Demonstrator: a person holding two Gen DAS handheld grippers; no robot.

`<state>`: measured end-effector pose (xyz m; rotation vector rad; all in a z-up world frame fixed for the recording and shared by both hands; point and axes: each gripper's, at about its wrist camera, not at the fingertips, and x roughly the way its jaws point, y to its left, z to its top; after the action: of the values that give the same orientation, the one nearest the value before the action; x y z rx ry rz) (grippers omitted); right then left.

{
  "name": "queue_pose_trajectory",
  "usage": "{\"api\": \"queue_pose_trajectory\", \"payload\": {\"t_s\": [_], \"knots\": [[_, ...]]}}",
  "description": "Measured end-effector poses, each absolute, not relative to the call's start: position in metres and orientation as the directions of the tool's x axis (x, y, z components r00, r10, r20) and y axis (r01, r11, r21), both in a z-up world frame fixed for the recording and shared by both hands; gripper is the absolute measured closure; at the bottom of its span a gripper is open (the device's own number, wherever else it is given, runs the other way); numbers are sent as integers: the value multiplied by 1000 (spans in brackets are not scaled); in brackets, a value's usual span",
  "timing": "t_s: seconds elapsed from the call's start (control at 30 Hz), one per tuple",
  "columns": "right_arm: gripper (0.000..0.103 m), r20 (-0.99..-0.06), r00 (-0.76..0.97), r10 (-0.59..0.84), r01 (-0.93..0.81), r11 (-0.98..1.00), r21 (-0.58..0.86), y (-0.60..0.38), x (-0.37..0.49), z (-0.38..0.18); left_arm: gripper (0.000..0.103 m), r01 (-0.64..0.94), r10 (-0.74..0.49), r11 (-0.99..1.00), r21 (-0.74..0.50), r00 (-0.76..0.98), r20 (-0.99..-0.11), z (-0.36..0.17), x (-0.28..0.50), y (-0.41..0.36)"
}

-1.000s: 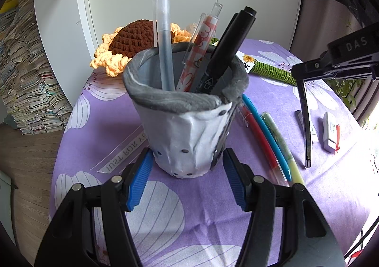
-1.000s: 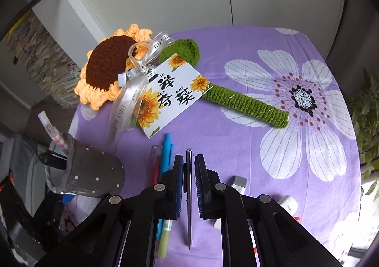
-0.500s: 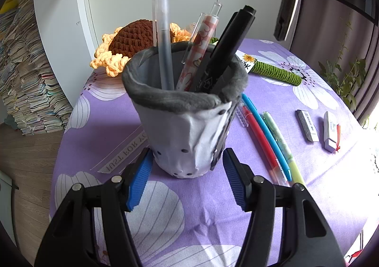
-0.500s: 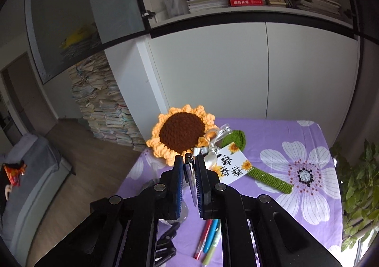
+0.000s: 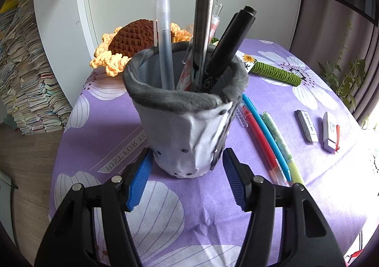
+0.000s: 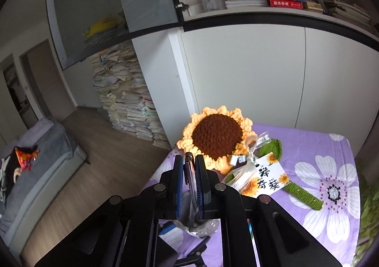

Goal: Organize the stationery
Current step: 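Lift the black pen into the cup held by the left tool and release, then move the right tool to the light green pen and grasp it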

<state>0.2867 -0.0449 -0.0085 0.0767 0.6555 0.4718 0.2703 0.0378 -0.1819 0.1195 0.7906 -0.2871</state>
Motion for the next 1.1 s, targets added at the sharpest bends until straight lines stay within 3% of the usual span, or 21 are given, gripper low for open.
{"api": "queue_pose_trajectory", "payload": {"t_s": [0.33,0.67,0.77,0.83,0.87,1.03,1.1], "knots": [[92,-687,591,423,-352,902,252,-48,307,-57,47,304,-218,953,-4,675,-705,-181,270,39],[92,-681,590,433,-370,895,248,-57,294,-54,46,304,-216,953,-3,669,-711,-183,271,36],[92,-664,611,431,-337,901,274,-75,285,-54,38,304,-228,953,-9,694,-683,-177,267,38],[91,-669,618,414,-306,910,281,-90,280,-59,23,300,-230,954,-5,721,-653,-172,263,39],[91,-682,614,398,-287,917,276,-96,280,-64,23,295,-224,955,6,737,-638,-169,261,38],[91,-790,528,311,-209,950,233,-119,276,-108,25,259,-148,961,94,774,-615,-168,266,28],[91,-823,478,306,-196,951,240,-124,273,-128,38,279,-163,957,85,754,-636,-172,269,26]]}}
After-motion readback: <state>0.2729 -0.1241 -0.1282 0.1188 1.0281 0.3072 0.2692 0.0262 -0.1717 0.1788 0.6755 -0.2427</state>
